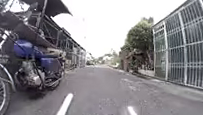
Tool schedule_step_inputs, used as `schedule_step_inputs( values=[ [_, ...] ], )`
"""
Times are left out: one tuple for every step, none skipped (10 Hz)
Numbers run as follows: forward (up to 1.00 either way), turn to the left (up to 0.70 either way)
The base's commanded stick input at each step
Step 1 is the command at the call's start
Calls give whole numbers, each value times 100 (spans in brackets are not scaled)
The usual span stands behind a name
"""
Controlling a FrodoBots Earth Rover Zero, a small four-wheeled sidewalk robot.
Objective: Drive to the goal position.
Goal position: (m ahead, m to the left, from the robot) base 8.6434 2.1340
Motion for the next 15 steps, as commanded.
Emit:
schedule_step_inputs(
  values=[
    [70, 0],
    [70, 0],
    [70, 0],
    [70, 0],
    [70, 0],
    [70, -3],
    [70, -10],
    [70, -18],
    [70, -26],
    [70, 0],
    [70, 0],
    [70, 0],
    [70, 0],
    [70, 0],
    [70, 0]
  ],
)
